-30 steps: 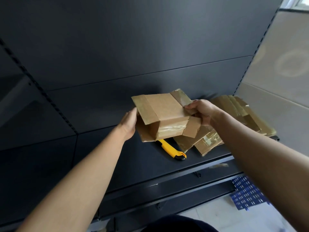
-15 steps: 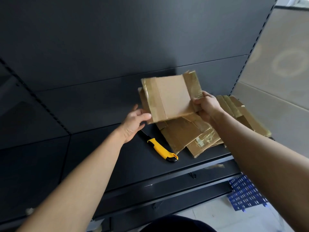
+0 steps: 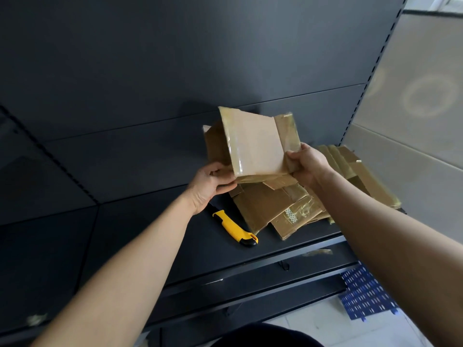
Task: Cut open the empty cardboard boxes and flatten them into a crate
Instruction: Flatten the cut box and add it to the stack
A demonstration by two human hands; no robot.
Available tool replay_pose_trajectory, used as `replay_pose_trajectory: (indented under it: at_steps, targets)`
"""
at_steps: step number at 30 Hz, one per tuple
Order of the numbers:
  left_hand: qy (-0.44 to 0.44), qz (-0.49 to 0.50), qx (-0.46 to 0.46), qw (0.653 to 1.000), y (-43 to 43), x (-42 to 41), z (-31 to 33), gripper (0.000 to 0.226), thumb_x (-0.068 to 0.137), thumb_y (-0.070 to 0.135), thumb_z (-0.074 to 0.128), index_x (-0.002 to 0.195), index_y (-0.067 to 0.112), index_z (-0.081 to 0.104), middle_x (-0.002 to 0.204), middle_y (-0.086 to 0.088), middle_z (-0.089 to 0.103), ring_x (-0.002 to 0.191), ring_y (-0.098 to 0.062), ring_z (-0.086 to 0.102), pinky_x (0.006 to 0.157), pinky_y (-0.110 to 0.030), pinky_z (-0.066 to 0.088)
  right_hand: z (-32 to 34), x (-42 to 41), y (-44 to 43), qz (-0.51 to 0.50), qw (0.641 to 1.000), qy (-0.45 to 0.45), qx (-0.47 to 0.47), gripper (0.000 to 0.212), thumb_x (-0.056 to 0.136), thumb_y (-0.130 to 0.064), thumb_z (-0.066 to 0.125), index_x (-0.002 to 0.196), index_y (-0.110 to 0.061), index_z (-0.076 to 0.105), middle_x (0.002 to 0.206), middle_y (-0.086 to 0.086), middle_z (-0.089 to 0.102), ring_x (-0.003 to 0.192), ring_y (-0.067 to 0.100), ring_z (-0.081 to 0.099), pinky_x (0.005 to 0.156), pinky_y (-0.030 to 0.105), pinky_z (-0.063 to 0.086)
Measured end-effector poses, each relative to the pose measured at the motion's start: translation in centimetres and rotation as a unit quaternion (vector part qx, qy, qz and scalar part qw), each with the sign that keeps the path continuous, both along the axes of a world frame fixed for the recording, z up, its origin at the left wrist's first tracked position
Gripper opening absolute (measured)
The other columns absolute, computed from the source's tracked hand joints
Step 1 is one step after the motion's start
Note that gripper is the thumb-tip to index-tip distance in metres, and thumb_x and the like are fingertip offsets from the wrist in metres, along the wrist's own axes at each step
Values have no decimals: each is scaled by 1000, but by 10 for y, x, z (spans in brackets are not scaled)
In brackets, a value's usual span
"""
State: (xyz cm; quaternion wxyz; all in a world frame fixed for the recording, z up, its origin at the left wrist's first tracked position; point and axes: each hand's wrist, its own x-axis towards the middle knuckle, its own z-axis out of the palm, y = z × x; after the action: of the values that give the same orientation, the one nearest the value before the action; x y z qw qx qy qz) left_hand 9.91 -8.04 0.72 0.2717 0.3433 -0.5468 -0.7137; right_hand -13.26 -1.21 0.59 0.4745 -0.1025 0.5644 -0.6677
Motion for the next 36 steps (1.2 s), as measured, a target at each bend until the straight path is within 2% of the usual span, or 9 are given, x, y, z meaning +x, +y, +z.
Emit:
replay_pose_trajectory:
  at_steps: [4, 9, 15, 19, 22, 25, 29, 32, 36]
  targets:
    - [83, 22, 60, 994, 4, -3, -4, 13, 87, -2, 55, 74, 2, 56, 88, -15, 65, 99, -31, 60, 87, -40, 55, 3, -6, 1, -28, 998, -5, 57, 36, 91, 4, 50, 120, -15, 58, 111, 9, 62, 90, 25, 61, 62, 39, 52]
    - [23, -7, 125, 992, 3, -4, 6, 69, 64, 59, 64, 119, 19, 56, 120, -14, 59, 112, -37, 56, 93, -51, 49, 1, -6, 9, 23, 999, 28, -3, 26, 93, 3, 48, 106, -18, 56, 98, 6, 62, 81, 22, 62, 59, 37, 55]
    - [-44, 109, 73, 990, -2, -6, -5, 54, 75, -7, 68, 121, 11, 46, 109, -12, 64, 94, -25, 64, 70, -40, 55, 4, -8, 18, 270, 954, 102, 82, 19, 94, -21, 47, 104, -9, 57, 87, 8, 61, 80, 27, 58, 83, 43, 46]
    - [-50, 102, 7, 994, 1, -2, -12, 84, 74, -23, 57, 136, 30, 34, 104, -4, 62, 95, -24, 61, 68, -35, 53, 2, -10, 16, 190, 960, 153, 135, 51, 75, -69, 59, 73, -17, 57, 53, -5, 54, 45, 12, 50, 56, 30, 38]
    - [-72, 76, 38, 994, 5, -5, -24, 105, 76, -23, 55, 146, 40, 10, 122, -8, 54, 109, -27, 56, 83, -43, 50, -7, -7, 8, 170, 961, 184, 120, 41, 81, -38, 72, 106, -7, 64, 93, 7, 71, 82, 23, 68, 76, 41, 55]
    - [-162, -12, 73, 984, 9, -14, -33, 69, 86, -11, 57, 140, 21, 28, 130, -12, 55, 114, -28, 56, 99, -50, 44, -15, -4, -3, 116, 922, 330, 165, 40, 79, -10, 74, 117, -6, 62, 112, 10, 67, 100, 26, 64, 91, 38, 52]
    - [-213, -10, 129, 968, 9, -28, -50, 42, 91, 5, 59, 131, 5, 47, 131, -11, 56, 121, -26, 52, 109, -47, 35, -16, -9, -17, 138, 854, 455, 213, 40, 74, -15, 77, 111, -5, 65, 108, 12, 68, 102, 27, 63, 89, 35, 51]
    - [-215, 13, 149, 965, 6, -42, -65, 50, 89, 9, 63, 134, 1, 43, 136, -13, 51, 126, -26, 47, 111, -43, 32, -20, -10, -28, 180, 808, 512, 229, 33, 76, -23, 76, 101, -4, 69, 100, 14, 70, 95, 29, 65, 84, 35, 53]
    - [-264, 36, 138, 954, -1, -60, -83, 68, 83, 19, 72, 138, 2, 37, 137, -15, 50, 128, -29, 45, 110, -44, 32, -43, -15, -38, 260, 781, 489, 290, 49, 78, -28, 75, 120, -9, 58, 110, 10, 64, 101, 27, 61, 85, 35, 51]
